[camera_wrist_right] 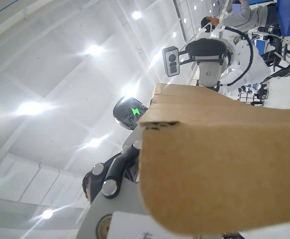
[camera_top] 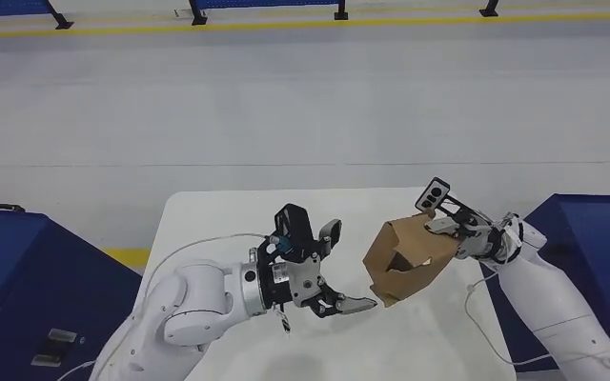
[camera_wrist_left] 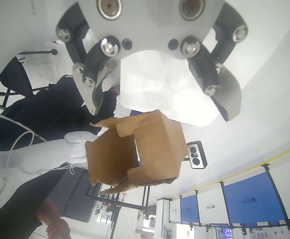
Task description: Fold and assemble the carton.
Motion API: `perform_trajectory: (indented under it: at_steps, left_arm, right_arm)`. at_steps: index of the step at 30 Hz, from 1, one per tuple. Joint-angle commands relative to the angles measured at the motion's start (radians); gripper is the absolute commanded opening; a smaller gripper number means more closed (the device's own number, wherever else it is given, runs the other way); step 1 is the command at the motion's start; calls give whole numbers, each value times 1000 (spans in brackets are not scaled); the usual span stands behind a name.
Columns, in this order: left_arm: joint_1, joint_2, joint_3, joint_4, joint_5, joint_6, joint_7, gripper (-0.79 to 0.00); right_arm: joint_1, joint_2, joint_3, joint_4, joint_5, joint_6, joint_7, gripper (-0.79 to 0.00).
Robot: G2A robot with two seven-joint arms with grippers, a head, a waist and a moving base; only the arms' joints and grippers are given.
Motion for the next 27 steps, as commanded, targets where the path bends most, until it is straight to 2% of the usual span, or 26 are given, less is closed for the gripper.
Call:
perform_trajectory:
  at_steps: [1, 17, 27]
  left_arm:
    - [-13, -4, 13, 11, -2, 6, 5, 0]
    - [-76, -34, 86, 68, 1, 39, 43, 0]
    - [-72, -43, 94, 71, -20, 40, 48, 0]
  right_arm:
    - [-6, -1, 2, -3, -6, -3, 3, -785]
    - [-36, -6, 4, -33, -56, -13, 13, -785]
    - [-43, 0, 32, -30, -60, -15, 13, -785]
